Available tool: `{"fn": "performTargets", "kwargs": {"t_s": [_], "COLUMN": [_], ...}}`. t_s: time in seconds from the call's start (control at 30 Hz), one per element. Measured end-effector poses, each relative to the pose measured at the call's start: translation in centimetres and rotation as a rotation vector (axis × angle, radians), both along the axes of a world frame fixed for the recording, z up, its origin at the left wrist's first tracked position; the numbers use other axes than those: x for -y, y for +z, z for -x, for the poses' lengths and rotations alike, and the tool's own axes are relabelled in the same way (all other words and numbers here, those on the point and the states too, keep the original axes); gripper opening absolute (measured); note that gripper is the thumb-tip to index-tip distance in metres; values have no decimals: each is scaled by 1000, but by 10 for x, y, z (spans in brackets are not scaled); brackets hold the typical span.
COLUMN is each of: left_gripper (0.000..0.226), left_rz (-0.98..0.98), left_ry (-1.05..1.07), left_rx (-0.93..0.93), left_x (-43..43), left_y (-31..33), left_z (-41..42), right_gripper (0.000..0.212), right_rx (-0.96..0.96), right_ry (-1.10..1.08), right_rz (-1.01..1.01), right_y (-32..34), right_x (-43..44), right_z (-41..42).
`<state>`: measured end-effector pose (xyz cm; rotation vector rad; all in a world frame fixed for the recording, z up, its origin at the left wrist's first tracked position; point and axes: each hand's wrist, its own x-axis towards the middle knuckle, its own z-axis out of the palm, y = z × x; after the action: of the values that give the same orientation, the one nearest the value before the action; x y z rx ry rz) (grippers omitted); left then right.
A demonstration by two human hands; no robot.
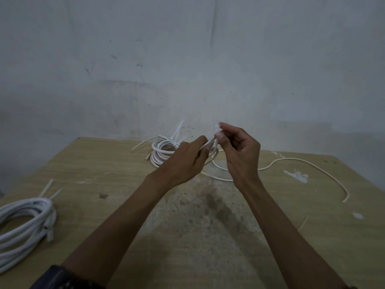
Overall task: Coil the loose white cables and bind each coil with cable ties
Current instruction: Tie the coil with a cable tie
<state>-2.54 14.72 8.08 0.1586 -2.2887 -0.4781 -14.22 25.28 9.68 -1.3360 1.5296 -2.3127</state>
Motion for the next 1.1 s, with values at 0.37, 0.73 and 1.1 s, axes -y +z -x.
{"fn": "performTargets", "kwargs": {"t_s": [0.37, 0.73, 1.1], "left_gripper": [14, 22, 18], "left_rz": [107, 46, -33], "left_ry": [19, 56, 27], "left_rx": [38, 30, 59], "left_x": [3, 9, 7], "left_y": [-8, -19, -22], "left_z": [4, 5, 5], "right_gripper": [20, 13, 15], "right_rx": [22, 279, 202], "right_ry": [14, 157, 227], "right_rz": [-123, -309, -383], "right_y": [2, 7, 6], "right_x": [0, -5, -6], "right_z": [8, 14, 11]}}
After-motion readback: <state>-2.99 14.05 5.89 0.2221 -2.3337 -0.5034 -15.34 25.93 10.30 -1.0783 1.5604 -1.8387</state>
